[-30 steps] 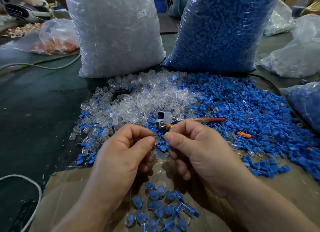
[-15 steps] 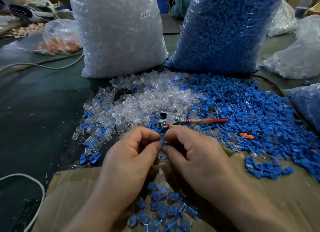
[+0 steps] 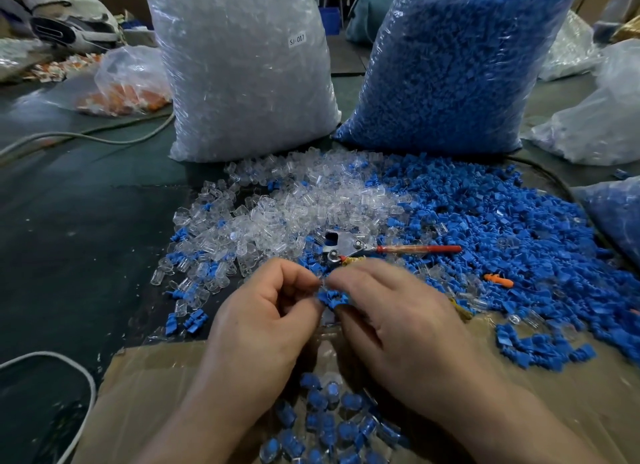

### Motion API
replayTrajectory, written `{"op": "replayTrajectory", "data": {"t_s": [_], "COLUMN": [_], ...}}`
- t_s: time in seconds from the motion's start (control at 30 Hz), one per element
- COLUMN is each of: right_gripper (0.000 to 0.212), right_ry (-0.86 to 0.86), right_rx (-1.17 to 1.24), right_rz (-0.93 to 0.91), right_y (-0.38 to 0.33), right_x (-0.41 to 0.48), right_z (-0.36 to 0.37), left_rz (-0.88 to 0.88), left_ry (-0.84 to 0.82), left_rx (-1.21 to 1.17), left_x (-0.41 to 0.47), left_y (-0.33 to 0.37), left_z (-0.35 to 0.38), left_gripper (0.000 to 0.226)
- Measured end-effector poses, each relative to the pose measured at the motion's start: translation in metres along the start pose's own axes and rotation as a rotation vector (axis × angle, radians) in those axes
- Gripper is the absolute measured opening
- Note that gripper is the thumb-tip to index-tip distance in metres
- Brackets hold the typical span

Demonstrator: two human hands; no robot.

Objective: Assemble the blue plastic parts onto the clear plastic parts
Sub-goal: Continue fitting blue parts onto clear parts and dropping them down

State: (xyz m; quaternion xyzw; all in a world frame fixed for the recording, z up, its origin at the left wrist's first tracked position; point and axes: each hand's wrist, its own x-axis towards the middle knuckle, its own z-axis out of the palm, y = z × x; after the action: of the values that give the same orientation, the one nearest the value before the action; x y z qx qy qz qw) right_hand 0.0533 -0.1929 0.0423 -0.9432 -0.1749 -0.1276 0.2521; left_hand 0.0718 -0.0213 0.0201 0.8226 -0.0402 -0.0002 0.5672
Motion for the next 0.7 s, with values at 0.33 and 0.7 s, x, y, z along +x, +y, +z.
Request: {"op": "replayTrajectory", "data": {"t_s": [0.33, 0.7], "right_gripper": [0.072, 0.049], "right_ry": [-0.214, -0.102], "right_rx": [-0.435, -0.384], "right_rz": [0.348, 0.334], "right_y": [0.044, 0.044], "right_x": [0.01, 0.019], "right_z": [-0.004, -0.009], "left_rz": [-0.087, -0.13], "left_ry": [-0.047, -0.018], "left_rx": [-0.125, -0.226], "left_x": [0.001, 0.006], "left_y": [0.004, 0.005], "left_z": [-0.003, -0.005], "left_gripper": [0.024, 0.033]}}
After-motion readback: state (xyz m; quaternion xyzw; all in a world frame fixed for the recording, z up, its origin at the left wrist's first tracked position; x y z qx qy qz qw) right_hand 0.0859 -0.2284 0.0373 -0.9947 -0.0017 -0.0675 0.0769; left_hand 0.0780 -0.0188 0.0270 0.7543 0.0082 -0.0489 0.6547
